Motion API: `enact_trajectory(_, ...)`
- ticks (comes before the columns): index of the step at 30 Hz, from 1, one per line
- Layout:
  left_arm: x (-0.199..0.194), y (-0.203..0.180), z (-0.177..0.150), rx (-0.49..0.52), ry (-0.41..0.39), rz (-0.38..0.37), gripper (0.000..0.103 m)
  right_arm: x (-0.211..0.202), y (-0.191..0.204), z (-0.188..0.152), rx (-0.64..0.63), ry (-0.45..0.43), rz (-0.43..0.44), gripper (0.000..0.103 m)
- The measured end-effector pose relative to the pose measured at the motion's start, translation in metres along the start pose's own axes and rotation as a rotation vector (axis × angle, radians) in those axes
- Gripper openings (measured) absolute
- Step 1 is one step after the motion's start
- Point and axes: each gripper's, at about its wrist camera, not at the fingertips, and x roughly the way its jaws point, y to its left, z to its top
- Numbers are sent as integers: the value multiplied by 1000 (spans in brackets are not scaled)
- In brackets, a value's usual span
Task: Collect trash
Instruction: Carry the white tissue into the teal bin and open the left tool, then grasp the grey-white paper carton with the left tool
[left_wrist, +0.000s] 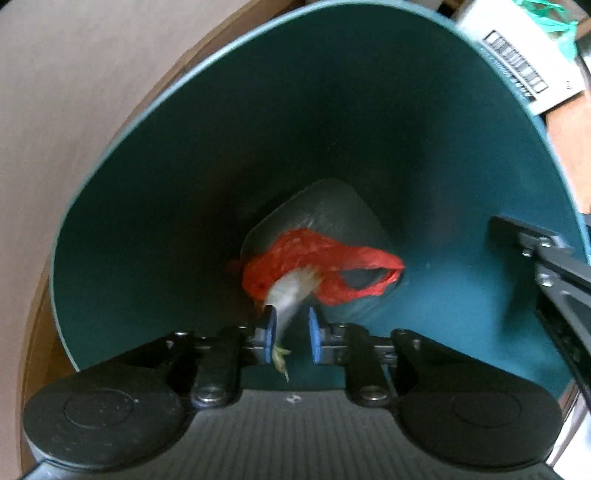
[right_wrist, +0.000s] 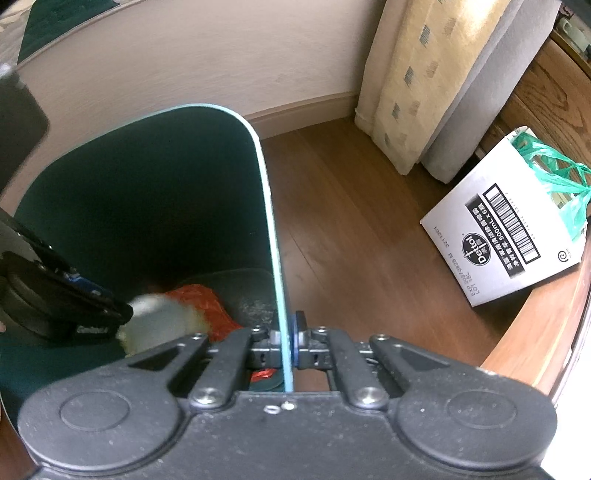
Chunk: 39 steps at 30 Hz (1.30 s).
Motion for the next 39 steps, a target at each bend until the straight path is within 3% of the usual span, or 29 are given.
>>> enact_trajectory(1,-4,-2,-2,12,-11,3,50,0,0,0,1,0,0,3)
enact_trajectory(3,-13,-4,-7,33,-54,14,70,0,0,0,0,0,2,3)
enact_trajectory(8,-44,0,-26,43,-95,-9,70,1,-2,1,5,5,4,3)
enact_trajectory(13,-94,29,-48,15,-149,-44,70,3,-3,2,4,9,1,3)
enact_trajectory(22,-139,95,-90,-119,-199,1,70,6,-9,3,27,15,-11,2)
enact_trajectory(28,-111,136,-116,-140,-181,39,70,10,-38,4,137,44,-39,3)
enact_trajectory(32,-61,157,-128,-151,-76,-27,70,16,-55,1,205,82,-51,4)
enact_trajectory(39,42,183,-160,-160,73,0,70,21,-48,-9,149,145,-64,4)
